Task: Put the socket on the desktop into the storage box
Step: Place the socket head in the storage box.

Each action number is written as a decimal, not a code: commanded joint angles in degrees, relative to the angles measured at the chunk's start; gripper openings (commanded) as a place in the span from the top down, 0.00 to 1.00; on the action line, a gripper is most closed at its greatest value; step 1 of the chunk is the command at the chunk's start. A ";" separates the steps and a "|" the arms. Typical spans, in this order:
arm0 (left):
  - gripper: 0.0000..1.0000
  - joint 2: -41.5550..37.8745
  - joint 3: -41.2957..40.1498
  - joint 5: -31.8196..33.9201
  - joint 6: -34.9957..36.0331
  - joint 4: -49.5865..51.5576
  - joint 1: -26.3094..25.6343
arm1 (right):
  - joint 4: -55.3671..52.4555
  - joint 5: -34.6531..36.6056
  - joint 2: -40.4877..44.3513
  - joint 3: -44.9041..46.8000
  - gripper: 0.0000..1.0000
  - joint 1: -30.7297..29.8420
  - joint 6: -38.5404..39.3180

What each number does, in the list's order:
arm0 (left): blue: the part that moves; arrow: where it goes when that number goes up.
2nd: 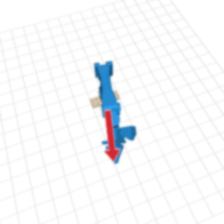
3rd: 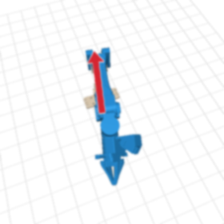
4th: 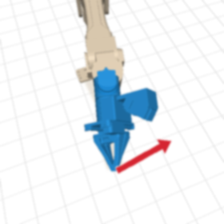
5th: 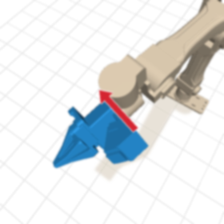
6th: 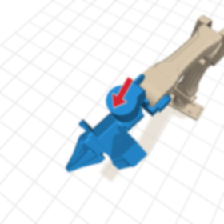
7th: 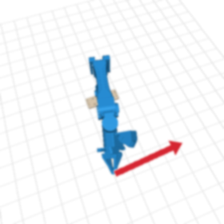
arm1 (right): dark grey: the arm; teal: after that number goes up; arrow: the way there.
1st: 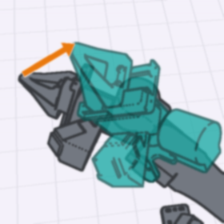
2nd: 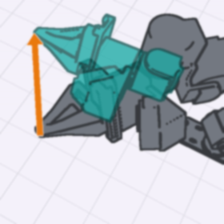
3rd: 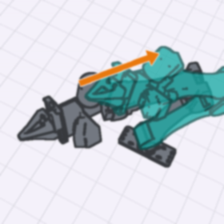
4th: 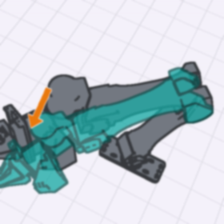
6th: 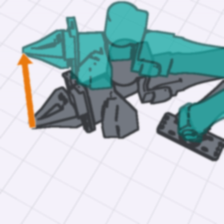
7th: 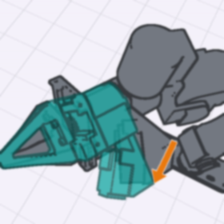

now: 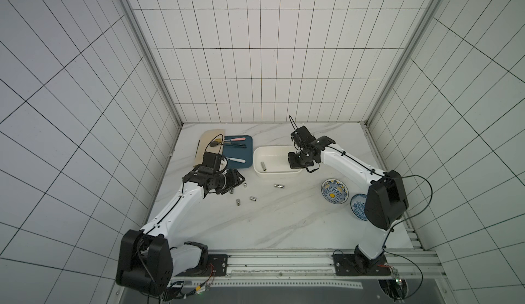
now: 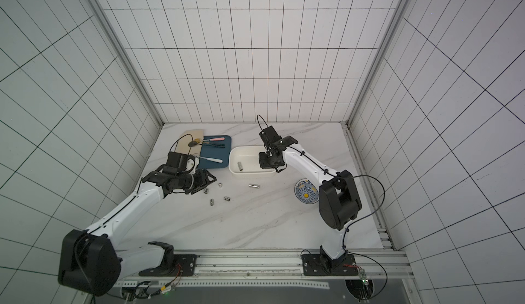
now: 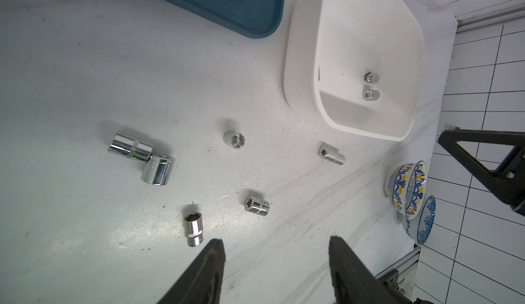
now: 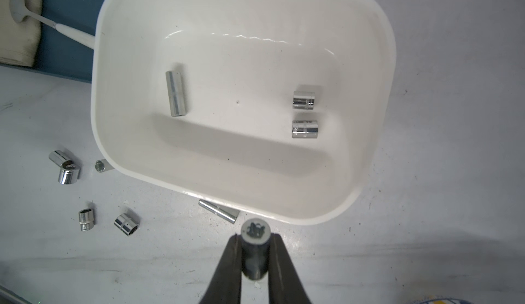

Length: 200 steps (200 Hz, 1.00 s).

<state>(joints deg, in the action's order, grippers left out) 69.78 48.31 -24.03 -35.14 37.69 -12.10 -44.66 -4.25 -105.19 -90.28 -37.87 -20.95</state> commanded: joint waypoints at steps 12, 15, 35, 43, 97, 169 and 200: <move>0.38 -1.60 0.29 -0.49 -0.42 0.18 0.93 | -3.52 -0.30 -4.92 -7.17 0.82 1.56 0.56; 0.38 -1.59 0.29 -0.51 -0.46 0.19 1.07 | -3.67 -0.27 -5.33 -7.64 0.82 1.62 0.56; 0.38 -2.01 -0.07 -0.58 -0.74 0.27 1.59 | -4.47 -0.15 -7.81 -10.47 0.82 2.06 0.72; 0.38 -2.28 -0.15 -0.67 -0.88 0.19 1.72 | -4.62 -0.10 -8.52 -11.30 0.82 2.33 0.82; 0.38 -3.04 -1.34 -1.06 -1.07 0.58 2.19 | -6.11 -0.28 -15.34 -17.24 0.82 4.11 1.13; 0.38 -2.75 -1.13 -1.41 -1.16 0.72 2.76 | -7.42 -0.86 -22.57 -22.65 0.81 4.97 1.50; 0.38 -2.15 -1.02 -1.50 -0.97 0.89 2.74 | -7.12 -1.01 -24.38 -23.51 0.80 5.22 1.35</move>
<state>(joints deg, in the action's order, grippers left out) 67.57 47.44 -25.12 -36.42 38.46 -9.58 -50.39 -5.10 -127.70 -110.87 -33.32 -20.01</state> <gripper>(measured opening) 0.619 0.195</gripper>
